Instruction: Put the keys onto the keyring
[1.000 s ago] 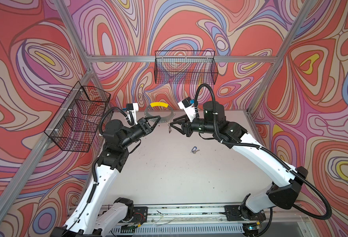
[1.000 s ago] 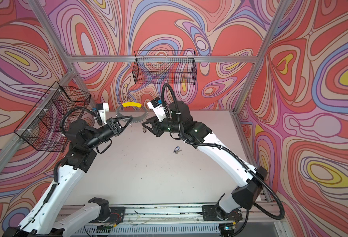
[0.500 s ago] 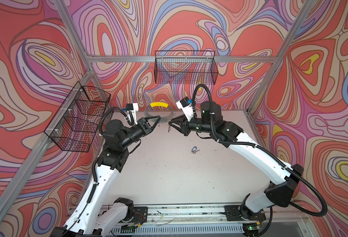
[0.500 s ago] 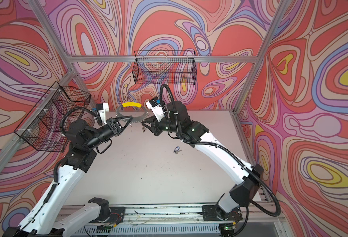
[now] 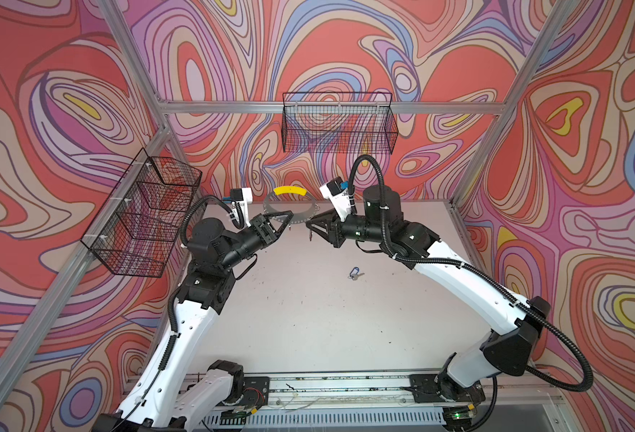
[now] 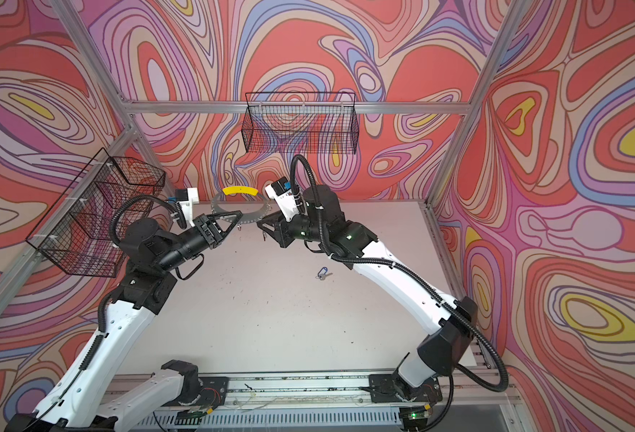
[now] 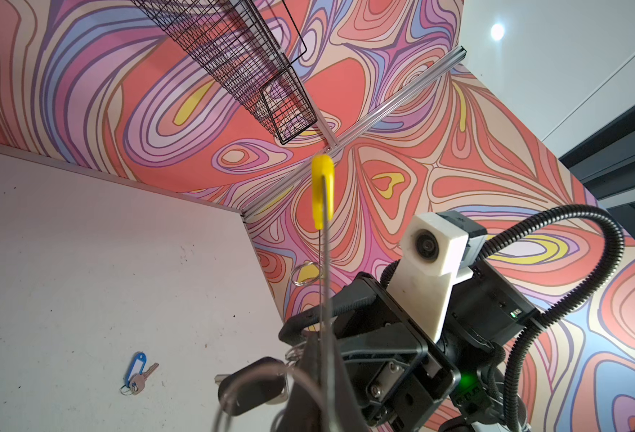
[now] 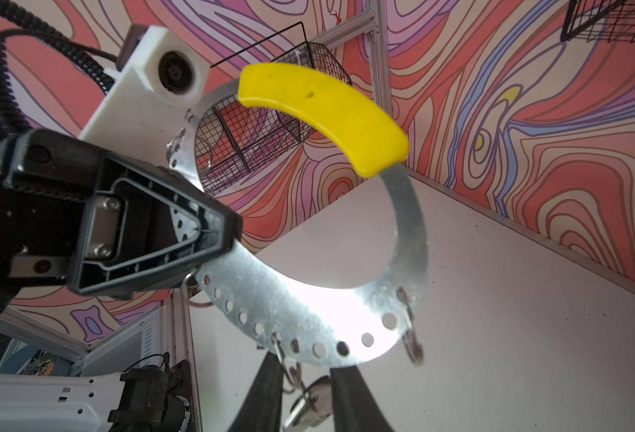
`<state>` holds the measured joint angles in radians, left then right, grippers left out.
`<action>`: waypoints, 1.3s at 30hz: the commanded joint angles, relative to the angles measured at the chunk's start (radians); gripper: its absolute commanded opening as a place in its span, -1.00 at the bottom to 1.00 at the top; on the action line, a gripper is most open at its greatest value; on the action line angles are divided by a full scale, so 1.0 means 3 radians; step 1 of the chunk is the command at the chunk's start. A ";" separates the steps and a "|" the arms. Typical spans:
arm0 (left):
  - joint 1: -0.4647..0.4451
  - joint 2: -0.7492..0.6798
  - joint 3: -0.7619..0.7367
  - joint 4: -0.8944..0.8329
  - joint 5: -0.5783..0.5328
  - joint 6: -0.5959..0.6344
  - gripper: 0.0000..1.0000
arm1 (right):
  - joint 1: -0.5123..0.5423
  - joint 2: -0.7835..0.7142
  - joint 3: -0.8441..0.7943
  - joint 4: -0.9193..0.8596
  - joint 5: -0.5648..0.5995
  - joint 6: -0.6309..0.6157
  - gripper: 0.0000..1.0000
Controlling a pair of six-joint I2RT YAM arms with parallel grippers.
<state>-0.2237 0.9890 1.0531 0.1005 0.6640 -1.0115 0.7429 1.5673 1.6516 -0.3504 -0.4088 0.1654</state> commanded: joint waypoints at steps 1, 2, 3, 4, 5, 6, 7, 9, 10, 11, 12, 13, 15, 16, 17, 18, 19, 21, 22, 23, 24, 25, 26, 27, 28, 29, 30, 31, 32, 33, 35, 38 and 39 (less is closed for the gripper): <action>-0.0021 -0.0055 -0.0025 0.0078 -0.0024 -0.0041 -1.00 | 0.0019 -0.0027 -0.0016 0.0060 -0.0038 0.0021 -0.58; -0.0021 -0.0064 -0.0024 0.0060 -0.0035 -0.0044 -1.00 | 0.0019 -0.0037 -0.0021 0.0075 -0.0039 0.0032 -0.58; -0.0021 -0.0059 -0.0019 0.0054 -0.0042 -0.0044 -1.00 | 0.0019 -0.0044 -0.0021 0.0079 -0.0046 0.0040 -0.58; -0.0021 -0.0055 -0.0013 0.0049 -0.0043 -0.0044 -1.00 | 0.0019 -0.0049 -0.0026 0.0085 -0.0046 0.0042 -0.59; -0.0021 -0.0048 -0.0009 0.0046 -0.0040 -0.0040 -1.00 | 0.0019 -0.0047 -0.0019 0.0088 -0.0048 0.0046 -0.61; -0.0021 -0.0042 -0.0008 0.0044 -0.0032 -0.0044 -1.00 | 0.0019 -0.0045 -0.0022 0.0084 -0.0045 0.0047 -0.62; -0.0021 -0.0039 -0.0008 0.0039 -0.0030 -0.0046 -1.00 | 0.0019 -0.0039 -0.0021 0.0082 -0.0049 0.0052 -0.62; -0.0021 -0.0037 -0.0010 0.0019 -0.0027 -0.0039 -1.00 | 0.0024 -0.0031 -0.0013 0.0078 -0.0062 0.0062 -0.62; -0.0021 -0.0034 -0.0008 0.0004 -0.0031 -0.0039 -1.00 | 0.0024 -0.0029 -0.0012 0.0078 -0.0062 0.0067 -0.62; -0.0021 -0.0032 -0.0008 -0.0001 -0.0038 -0.0038 -1.00 | 0.0024 -0.0029 -0.0013 0.0073 -0.0053 0.0067 -0.62; -0.0021 -0.0030 -0.0008 0.0000 -0.0035 -0.0039 -1.00 | 0.0024 -0.0029 -0.0006 0.0065 -0.0036 0.0070 -0.63; -0.0021 -0.0025 -0.0008 -0.0007 -0.0030 -0.0042 -1.00 | 0.0024 -0.0017 0.0013 0.0039 -0.0022 0.0067 -0.67; -0.0021 -0.0022 0.0001 -0.0023 -0.0030 -0.0034 -1.00 | 0.0024 0.0004 0.0037 0.0010 -0.0008 0.0065 -0.74; -0.0021 -0.0017 0.0007 -0.0042 -0.0025 -0.0025 -1.00 | 0.0024 0.0006 0.0049 0.0003 0.0001 0.0067 -0.74; -0.0021 -0.0012 0.0013 -0.0067 -0.0025 -0.0010 -1.00 | 0.0024 0.0008 0.0058 -0.0012 0.0012 0.0069 -0.75; -0.0021 -0.0008 0.0015 -0.0083 -0.0023 0.0001 -1.00 | 0.0024 0.0016 0.0072 -0.0026 0.0027 0.0068 -0.75; -0.0021 -0.0004 0.0018 -0.0107 -0.0017 0.0007 -1.00 | 0.0024 0.0029 0.0100 -0.0062 0.0047 0.0067 -0.73; -0.0021 0.0009 0.0015 -0.0124 0.0001 0.0017 -1.00 | 0.0024 0.0056 0.0159 -0.0129 0.0085 0.0067 -0.69; -0.0021 0.0013 0.0018 -0.0127 0.0006 0.0017 -1.00 | 0.0024 0.0067 0.0177 -0.0143 0.0085 0.0067 -0.68; -0.0021 0.0018 0.0021 -0.0130 0.0015 0.0017 -1.00 | 0.0024 0.0062 0.0183 -0.0147 0.0084 0.0067 -0.67; -0.0021 0.0025 0.0026 -0.0130 0.0020 0.0018 -1.00 | 0.0024 0.0062 0.0181 -0.0145 0.0075 0.0073 -0.65; -0.0021 0.0030 0.0032 -0.0128 0.0019 0.0018 -1.00 | 0.0024 0.0055 0.0185 -0.0142 0.0071 0.0078 -0.64; -0.0022 0.0032 0.0038 -0.0130 0.0021 0.0017 -1.00 | 0.0024 0.0063 0.0193 -0.0142 0.0069 0.0078 -0.64; -0.0021 0.0037 0.0046 -0.0130 0.0022 0.0017 -1.00 | 0.0024 0.0060 0.0205 -0.0144 0.0064 0.0082 -0.63; -0.0021 0.0044 0.0048 -0.0125 0.0025 0.0018 -1.00 | 0.0024 0.0066 0.0211 -0.0149 0.0059 0.0083 -0.63; -0.0021 0.0045 0.0049 -0.0124 0.0031 0.0017 -1.00 | 0.0024 0.0069 0.0221 -0.0152 0.0058 0.0083 -0.63; -0.0021 0.0048 0.0048 -0.0123 0.0038 0.0017 -1.00 | 0.0024 0.0078 0.0231 -0.0161 0.0049 0.0083 -0.63; -0.0021 0.0048 0.0047 -0.0124 0.0039 0.0012 -1.00 | 0.0024 0.0083 0.0243 -0.0171 0.0051 0.0083 -0.63; -0.0021 0.0049 0.0048 -0.0125 0.0038 0.0013 -1.00 | 0.0024 0.0092 0.0247 -0.0181 0.0048 0.0083 -0.63; -0.0021 0.0048 0.0044 -0.0125 0.0041 0.0012 -1.00 | 0.0026 0.0095 0.0248 -0.0189 0.0044 0.0083 -0.58; -0.0021 0.0047 0.0048 -0.0126 0.0044 0.0012 -1.00 | 0.0029 0.0099 0.0248 -0.0192 0.0043 0.0078 -0.51; -0.0021 0.0044 0.0048 -0.0121 0.0047 0.0010 -1.00 | 0.0029 0.0106 0.0256 -0.0196 0.0049 0.0078 -0.69; -0.0021 0.0039 0.0046 -0.0125 0.0045 0.0008 -1.00 | 0.0029 0.0111 0.0257 -0.0197 0.0049 0.0078 -0.69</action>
<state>-0.2237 1.0019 1.0531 0.0643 0.6548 -1.0145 0.7475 1.5879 1.6962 -0.4252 -0.3962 0.1951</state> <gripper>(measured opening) 0.051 0.159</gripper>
